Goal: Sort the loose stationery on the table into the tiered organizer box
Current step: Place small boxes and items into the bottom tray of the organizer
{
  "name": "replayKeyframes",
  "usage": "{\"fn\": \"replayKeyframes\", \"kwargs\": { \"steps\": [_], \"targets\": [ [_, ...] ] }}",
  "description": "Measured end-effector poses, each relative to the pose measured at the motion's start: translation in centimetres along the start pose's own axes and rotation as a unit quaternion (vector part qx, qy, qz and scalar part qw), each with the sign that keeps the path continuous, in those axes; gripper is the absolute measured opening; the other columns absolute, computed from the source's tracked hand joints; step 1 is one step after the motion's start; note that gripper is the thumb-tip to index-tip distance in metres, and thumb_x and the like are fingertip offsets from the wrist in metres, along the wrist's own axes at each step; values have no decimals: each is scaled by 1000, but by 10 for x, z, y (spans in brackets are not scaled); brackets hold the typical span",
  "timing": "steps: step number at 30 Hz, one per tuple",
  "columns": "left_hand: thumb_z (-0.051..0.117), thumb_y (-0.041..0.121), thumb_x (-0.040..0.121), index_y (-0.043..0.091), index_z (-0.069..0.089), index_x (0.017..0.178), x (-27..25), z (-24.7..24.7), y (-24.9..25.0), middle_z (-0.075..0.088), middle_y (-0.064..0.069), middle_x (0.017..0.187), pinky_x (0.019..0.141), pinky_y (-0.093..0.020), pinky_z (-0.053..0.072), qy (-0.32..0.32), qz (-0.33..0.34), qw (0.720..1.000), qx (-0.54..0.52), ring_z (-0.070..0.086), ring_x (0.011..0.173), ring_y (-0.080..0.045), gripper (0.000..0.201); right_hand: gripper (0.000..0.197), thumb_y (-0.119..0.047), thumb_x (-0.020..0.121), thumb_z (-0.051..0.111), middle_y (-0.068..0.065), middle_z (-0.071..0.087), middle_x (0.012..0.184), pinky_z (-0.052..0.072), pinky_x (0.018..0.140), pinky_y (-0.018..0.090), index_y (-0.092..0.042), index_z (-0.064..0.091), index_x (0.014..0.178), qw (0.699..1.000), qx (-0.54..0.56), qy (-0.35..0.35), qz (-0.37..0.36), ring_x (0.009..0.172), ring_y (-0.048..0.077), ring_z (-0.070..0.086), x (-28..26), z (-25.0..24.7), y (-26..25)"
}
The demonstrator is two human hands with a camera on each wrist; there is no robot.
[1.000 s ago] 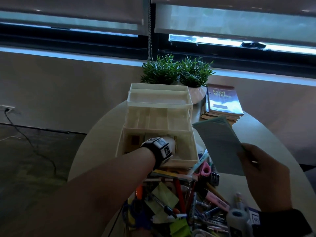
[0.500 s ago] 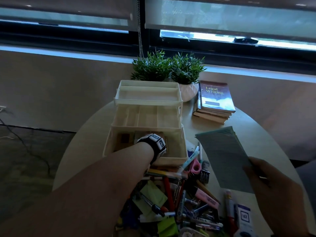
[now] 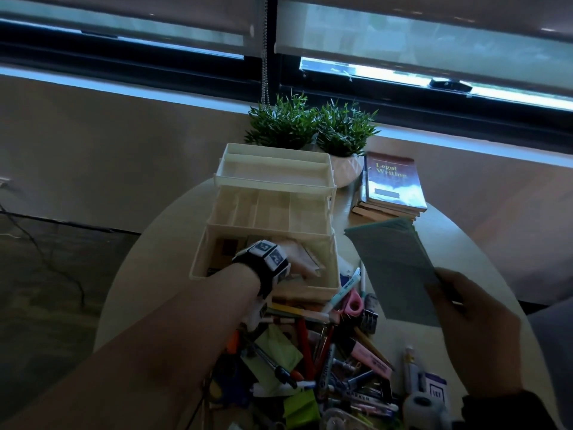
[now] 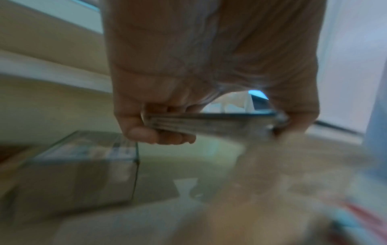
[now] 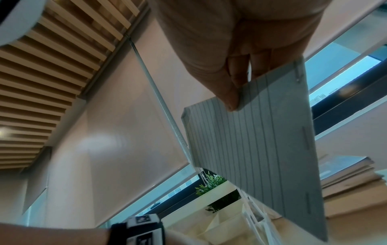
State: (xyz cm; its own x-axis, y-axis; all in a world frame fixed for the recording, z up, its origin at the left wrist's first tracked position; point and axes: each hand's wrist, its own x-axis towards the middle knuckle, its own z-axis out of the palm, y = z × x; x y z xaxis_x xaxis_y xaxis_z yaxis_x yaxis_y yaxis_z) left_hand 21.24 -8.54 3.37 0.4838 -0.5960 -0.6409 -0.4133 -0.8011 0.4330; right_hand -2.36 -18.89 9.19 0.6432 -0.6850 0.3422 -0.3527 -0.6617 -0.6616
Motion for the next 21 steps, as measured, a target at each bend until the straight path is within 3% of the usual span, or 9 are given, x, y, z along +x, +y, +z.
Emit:
{"fn": "replayKeyframes", "kwargs": {
  "steps": [3,5,6,8,9,11,13,16,21],
  "targets": [
    [69,31,78,16,53,61,-24,-4,-13,53,4,51,46,-19,38,4,15,999,-38,49,55,-14,28,12,-13,86,60,-1,63,71,33,61,-6,-14,71,91,1000,9,6,-19,78,-4,51,15,22,-10],
    [65,25,80,13,49,67,-42,-10,-25,50,1,54,44,-20,35,26,34,998,-50,49,60,-19,23,14,-5,85,62,-1,62,70,33,60,-7,-9,73,91,999,6,-6,-35,77,-6,49,26,39,-20],
    [66,27,78,12,52,78,-52,-15,-33,52,0,65,47,-22,36,54,37,995,-73,53,66,-22,21,15,-1,84,62,-2,61,71,33,61,-7,-7,74,92,999,1,-17,-51,75,-6,49,31,48,-26],
    [72,39,74,11,53,110,-69,-22,-55,57,-2,88,51,-21,41,125,26,985,-116,62,77,-23,50,16,-2,84,61,1,66,70,41,62,1,-7,75,92,994,-19,-60,-93,60,1,53,40,68,-35],
    [73,43,72,11,44,125,-77,-24,-68,58,-1,94,52,-21,43,154,12,978,-141,63,75,-19,69,17,-4,85,60,5,70,70,47,61,11,-9,75,91,988,-42,-88,-117,58,9,59,44,80,-37],
    [75,41,70,13,30,136,-90,-22,-94,59,-1,92,52,-23,46,181,-6,966,-186,59,63,-13,83,17,-7,82,60,11,73,74,56,61,30,-12,76,87,966,-110,-142,-187,61,23,67,51,102,-37],
    [74,33,70,14,34,131,-101,-19,-117,56,0,92,53,-26,47,205,-15,960,-192,59,64,-16,75,16,-3,72,64,7,72,72,57,60,33,-15,75,76,920,-204,-202,-267,68,26,67,53,121,-41],
    [74,29,68,15,44,112,-109,-13,-140,56,-2,95,57,-32,51,233,-24,951,-202,62,75,-22,55,15,-5,50,73,-2,60,57,50,52,26,-19,68,51,838,-317,-236,-377,59,21,59,49,139,-51],
    [74,28,68,17,44,105,-103,-5,-148,54,-1,96,57,-30,49,239,11,942,-235,57,80,-19,49,16,-3,51,60,-3,53,54,44,35,18,-18,59,46,804,-313,-281,-421,49,14,53,38,165,-43]
  ]
}}
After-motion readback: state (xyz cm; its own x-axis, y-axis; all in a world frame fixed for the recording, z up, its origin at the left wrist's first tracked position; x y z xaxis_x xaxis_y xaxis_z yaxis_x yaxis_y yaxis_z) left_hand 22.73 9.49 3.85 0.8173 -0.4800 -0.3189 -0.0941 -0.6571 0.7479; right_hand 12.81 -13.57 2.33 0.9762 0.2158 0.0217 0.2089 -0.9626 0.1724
